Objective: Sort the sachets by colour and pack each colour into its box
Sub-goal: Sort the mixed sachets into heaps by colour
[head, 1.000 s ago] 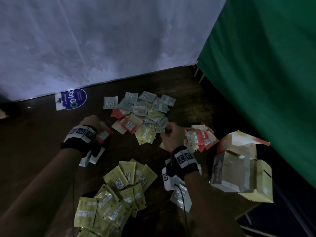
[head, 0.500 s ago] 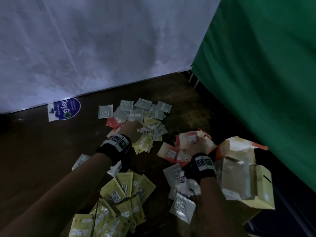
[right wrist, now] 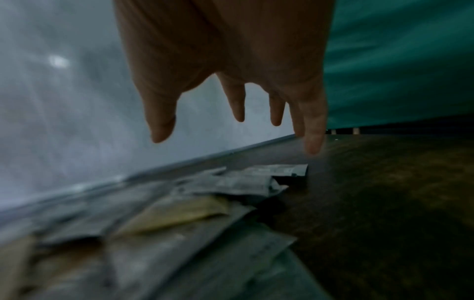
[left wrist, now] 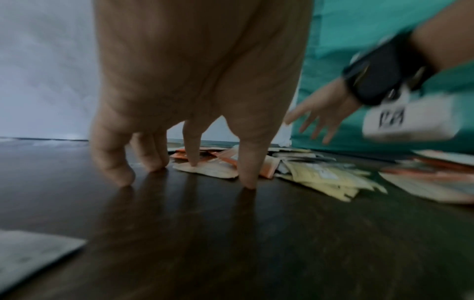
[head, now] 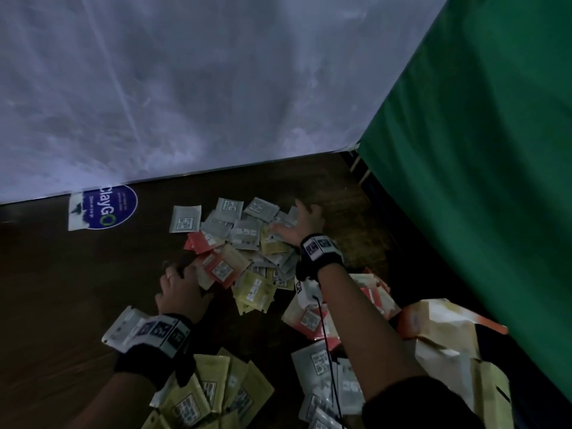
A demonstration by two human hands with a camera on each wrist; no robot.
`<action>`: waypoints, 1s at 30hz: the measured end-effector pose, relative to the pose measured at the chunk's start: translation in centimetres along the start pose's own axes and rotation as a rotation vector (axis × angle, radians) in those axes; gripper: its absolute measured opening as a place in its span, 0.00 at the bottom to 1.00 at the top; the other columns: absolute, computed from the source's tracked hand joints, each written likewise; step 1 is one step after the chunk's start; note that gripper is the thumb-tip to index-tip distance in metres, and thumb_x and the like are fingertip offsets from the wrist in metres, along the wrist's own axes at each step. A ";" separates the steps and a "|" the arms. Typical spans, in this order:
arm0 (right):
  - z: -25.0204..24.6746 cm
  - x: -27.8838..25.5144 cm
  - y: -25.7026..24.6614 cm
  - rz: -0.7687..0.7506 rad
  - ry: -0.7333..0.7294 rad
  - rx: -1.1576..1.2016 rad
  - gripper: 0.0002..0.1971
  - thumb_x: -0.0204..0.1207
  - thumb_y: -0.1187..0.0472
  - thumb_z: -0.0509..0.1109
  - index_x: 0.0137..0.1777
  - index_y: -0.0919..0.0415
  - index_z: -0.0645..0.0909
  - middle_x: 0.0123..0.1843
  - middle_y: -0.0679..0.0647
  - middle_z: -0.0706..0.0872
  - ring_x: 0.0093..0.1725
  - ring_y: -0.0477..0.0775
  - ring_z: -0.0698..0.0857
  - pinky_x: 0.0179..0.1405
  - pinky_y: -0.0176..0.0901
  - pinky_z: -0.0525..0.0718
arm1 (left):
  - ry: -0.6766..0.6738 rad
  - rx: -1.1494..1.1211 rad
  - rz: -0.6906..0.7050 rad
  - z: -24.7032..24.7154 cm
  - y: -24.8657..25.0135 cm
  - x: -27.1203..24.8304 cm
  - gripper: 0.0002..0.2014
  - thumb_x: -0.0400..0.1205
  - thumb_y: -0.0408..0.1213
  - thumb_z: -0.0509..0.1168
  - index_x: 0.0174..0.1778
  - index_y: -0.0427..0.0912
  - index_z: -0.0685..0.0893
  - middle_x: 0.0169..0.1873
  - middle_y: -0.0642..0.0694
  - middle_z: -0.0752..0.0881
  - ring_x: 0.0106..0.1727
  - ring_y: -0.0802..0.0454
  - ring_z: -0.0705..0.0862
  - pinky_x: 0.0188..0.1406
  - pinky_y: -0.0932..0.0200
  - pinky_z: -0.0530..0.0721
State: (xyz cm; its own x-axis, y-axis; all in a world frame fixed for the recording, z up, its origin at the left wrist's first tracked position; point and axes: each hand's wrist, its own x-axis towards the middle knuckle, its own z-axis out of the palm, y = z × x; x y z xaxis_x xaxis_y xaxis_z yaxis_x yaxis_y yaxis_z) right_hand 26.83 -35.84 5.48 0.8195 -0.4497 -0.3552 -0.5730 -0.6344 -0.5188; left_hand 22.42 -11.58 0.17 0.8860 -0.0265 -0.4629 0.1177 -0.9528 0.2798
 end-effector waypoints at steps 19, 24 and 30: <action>3.4 4.1 0.4 0.110 -0.100 0.034 0.35 0.60 0.51 0.84 0.65 0.65 0.77 0.61 0.59 0.84 0.60 0.60 0.84 0.57 0.50 0.82 | -0.052 0.029 -0.015 -0.8 0.0 1.2 0.39 0.72 0.49 0.74 0.75 0.50 0.62 0.75 0.40 0.57 0.75 0.40 0.60 0.66 0.37 0.72; 1.1 2.3 1.2 0.110 -0.072 0.215 0.13 0.75 0.63 0.73 0.56 0.68 0.82 0.54 0.62 0.86 0.55 0.59 0.82 0.51 0.44 0.78 | -0.051 0.033 -0.015 -1.1 0.0 0.9 0.38 0.72 0.49 0.74 0.74 0.50 0.62 0.76 0.40 0.57 0.76 0.40 0.60 0.65 0.38 0.72; -2.0 -0.9 2.1 0.145 0.033 0.423 0.10 0.74 0.59 0.74 0.53 0.62 0.83 0.46 0.57 0.84 0.48 0.56 0.82 0.47 0.45 0.80 | -0.079 0.051 -0.010 -2.1 0.7 -0.2 0.35 0.73 0.49 0.73 0.73 0.47 0.64 0.76 0.38 0.61 0.75 0.40 0.62 0.67 0.39 0.72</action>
State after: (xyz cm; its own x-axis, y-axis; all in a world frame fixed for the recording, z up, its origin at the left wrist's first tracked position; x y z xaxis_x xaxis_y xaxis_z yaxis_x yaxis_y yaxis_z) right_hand 24.83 -38.06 6.28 0.7262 -0.5395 -0.4262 -0.6227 -0.2535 -0.7403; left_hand 23.31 -11.62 2.25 0.8465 -0.0384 -0.5310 0.1018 -0.9673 0.2322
